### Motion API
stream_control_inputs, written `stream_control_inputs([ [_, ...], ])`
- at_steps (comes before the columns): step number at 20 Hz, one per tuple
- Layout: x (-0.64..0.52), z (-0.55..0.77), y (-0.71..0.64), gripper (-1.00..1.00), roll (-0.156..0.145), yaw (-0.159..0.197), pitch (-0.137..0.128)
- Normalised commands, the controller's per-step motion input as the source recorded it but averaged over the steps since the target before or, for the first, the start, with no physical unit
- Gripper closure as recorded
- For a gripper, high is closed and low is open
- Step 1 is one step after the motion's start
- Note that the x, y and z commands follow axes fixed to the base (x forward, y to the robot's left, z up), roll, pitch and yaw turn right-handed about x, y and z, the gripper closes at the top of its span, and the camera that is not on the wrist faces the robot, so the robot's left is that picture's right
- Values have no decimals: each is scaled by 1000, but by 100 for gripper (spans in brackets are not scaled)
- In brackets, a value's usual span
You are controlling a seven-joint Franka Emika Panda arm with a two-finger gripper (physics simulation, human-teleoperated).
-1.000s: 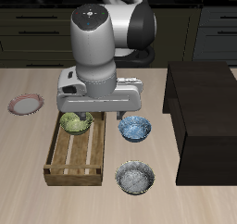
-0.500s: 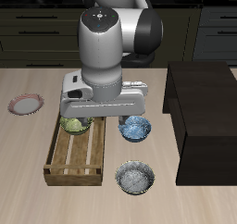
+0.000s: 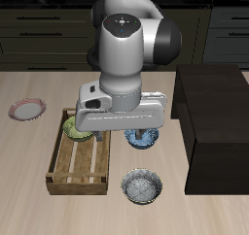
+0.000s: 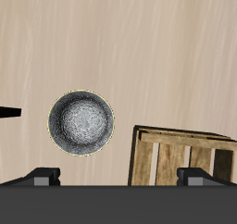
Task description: Place the green bowl and the black bowl in the wooden tray
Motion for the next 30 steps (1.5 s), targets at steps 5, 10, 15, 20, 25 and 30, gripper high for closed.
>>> stream_control_inputs([
  [5,243,-143,260,-100,7,38,12],
  [10,298,-148,-24,-100,-33,68,22],
  [15,229,-41,18,-100,-20,50,15],
  [20,119,-49,142,-100,7,33,7],
  [25,151,-139,60,-100,-16,31,19],
  [30,116,-212,-5,-100,-2,0,27],
])
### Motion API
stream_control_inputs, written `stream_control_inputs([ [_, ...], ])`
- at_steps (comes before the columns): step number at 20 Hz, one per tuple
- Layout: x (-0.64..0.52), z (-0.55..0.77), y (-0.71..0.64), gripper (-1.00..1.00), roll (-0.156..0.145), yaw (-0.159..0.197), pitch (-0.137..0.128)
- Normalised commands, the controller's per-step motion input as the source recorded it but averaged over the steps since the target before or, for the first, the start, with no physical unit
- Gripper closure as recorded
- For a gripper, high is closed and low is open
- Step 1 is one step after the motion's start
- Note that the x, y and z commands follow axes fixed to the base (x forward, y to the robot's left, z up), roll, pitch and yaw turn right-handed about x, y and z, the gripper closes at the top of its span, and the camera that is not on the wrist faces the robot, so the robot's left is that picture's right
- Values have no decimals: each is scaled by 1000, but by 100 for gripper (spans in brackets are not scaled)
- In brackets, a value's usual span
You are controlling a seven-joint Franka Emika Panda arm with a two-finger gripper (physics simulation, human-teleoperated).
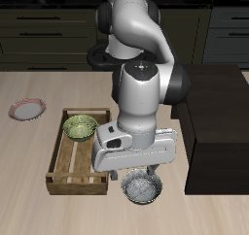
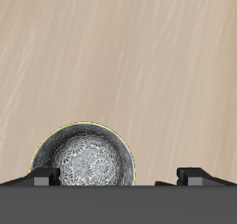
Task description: Place the green bowl and the black bowl in the wooden tray
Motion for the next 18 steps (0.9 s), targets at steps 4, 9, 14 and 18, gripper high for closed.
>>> stream_control_inputs([
  [4,-7,-183,-37,-100,-17,1,21],
  [9,-39,-282,-4,-100,3,9,38],
  [14,-36,-348,20,-100,6,8,35],
  [18,-15,-181,-18,-100,-3,6,16],
])
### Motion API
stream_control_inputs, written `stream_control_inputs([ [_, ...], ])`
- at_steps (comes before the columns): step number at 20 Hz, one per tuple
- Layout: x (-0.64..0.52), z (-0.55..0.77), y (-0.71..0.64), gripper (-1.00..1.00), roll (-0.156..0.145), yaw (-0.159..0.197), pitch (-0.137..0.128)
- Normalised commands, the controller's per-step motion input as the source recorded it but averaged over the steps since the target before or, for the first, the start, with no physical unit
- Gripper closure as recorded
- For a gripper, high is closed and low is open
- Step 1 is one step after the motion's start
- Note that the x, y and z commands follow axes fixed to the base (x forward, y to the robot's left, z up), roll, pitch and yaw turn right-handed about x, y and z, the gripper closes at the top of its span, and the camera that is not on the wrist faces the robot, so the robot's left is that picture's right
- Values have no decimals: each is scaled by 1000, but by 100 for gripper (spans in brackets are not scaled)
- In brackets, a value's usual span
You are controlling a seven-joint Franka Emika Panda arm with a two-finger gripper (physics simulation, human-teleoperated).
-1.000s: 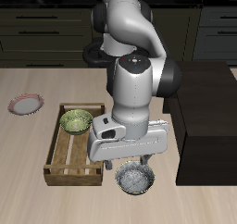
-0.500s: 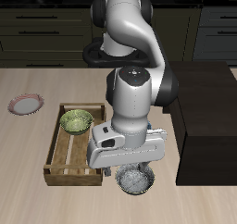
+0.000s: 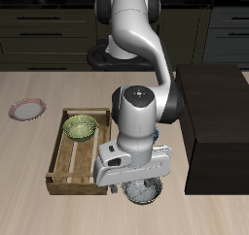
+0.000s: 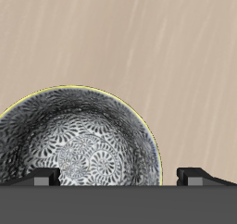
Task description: Place the green bowl and the black bowl in the wooden tray
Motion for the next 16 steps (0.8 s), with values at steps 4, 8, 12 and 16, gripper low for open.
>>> stream_control_inputs([
  [4,22,-192,-42,-100,-9,-4,17],
  [8,12,-199,-29,-100,-2,-22,28],
  [12,-63,-129,-6,100,23,-16,0],
  [16,-38,-38,-50,100,16,-29,-8],
])
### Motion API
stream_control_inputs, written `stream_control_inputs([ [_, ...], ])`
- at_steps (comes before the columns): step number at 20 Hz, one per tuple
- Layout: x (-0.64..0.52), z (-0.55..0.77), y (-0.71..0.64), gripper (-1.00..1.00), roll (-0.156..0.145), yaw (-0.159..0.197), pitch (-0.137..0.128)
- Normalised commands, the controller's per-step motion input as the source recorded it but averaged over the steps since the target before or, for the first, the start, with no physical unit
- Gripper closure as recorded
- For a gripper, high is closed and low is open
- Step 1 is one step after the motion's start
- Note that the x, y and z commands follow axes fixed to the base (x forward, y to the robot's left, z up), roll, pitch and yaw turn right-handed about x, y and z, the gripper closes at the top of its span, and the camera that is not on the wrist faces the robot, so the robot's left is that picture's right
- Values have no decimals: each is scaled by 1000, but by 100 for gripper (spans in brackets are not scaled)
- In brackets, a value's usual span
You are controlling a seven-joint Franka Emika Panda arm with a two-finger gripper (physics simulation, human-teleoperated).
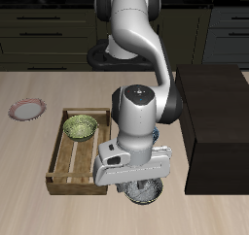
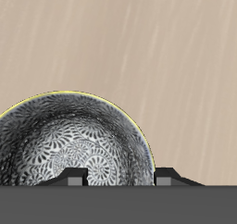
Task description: Place the green bowl and the black bowl in the wooden tray
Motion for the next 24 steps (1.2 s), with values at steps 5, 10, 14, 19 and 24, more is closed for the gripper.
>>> stream_control_inputs([
  [5,-68,59,-76,100,4,-49,-12],
  [10,-7,19,-129,100,-13,-15,-12],
  [14,-81,31,66,100,11,-17,-8],
  [19,-138,248,210,100,29,-52,-43],
  [24,-209,337,182,100,46,-10,-43],
])
